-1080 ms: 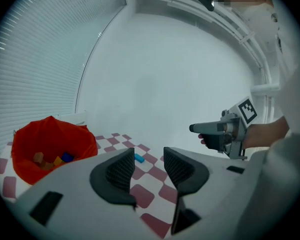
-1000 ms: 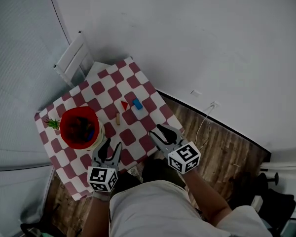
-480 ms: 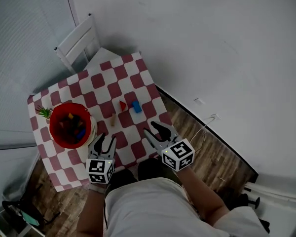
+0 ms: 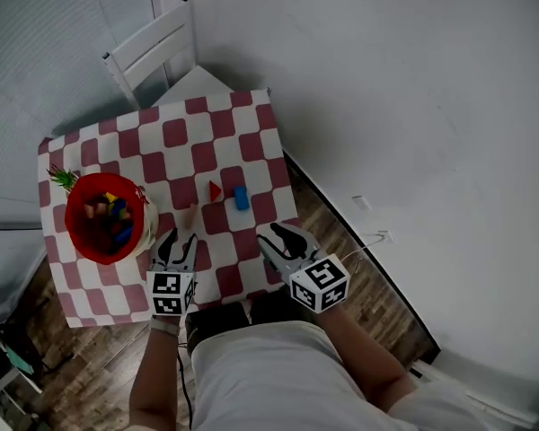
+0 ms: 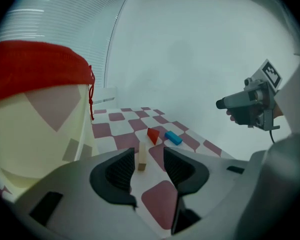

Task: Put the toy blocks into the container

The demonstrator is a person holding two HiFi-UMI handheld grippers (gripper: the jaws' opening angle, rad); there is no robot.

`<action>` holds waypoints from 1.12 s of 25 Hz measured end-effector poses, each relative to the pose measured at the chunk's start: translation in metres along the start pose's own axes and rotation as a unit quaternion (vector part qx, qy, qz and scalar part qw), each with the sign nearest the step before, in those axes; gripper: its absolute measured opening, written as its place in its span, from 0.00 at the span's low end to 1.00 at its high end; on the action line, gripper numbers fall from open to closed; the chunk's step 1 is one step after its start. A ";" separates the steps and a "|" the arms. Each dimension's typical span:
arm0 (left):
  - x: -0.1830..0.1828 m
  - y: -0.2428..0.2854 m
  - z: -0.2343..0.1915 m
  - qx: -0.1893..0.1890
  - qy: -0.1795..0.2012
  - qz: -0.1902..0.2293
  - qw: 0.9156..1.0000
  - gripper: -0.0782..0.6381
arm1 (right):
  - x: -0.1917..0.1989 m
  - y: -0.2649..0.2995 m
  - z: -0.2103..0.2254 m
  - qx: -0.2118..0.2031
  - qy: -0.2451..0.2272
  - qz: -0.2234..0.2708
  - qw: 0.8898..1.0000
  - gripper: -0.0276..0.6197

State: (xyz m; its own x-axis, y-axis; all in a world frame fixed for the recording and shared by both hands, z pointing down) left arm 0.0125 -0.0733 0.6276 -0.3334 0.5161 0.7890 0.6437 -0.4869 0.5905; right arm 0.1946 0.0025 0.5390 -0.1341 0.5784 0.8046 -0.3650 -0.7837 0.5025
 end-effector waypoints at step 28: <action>0.026 0.059 -0.015 -0.097 -0.008 -0.043 0.994 0.20 | 0.010 -0.015 0.053 -0.020 -0.026 -0.044 0.999 0.29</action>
State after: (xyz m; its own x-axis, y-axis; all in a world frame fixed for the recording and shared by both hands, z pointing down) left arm 0.0317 -0.0996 0.6857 -0.3695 0.5721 0.7322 0.4680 -0.5662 0.6786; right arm 0.2480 0.0080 0.5565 -0.0520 0.6305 0.7745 -0.4098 -0.7207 0.5592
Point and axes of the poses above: the fingertips, and each gripper's own axes: y forward along the fingers, z to its right, x out of its underside, the point moved 3 cm from there along -y, backward along the fingers, and after that the axes turned 1 degree about z, right-handed, at the moved point
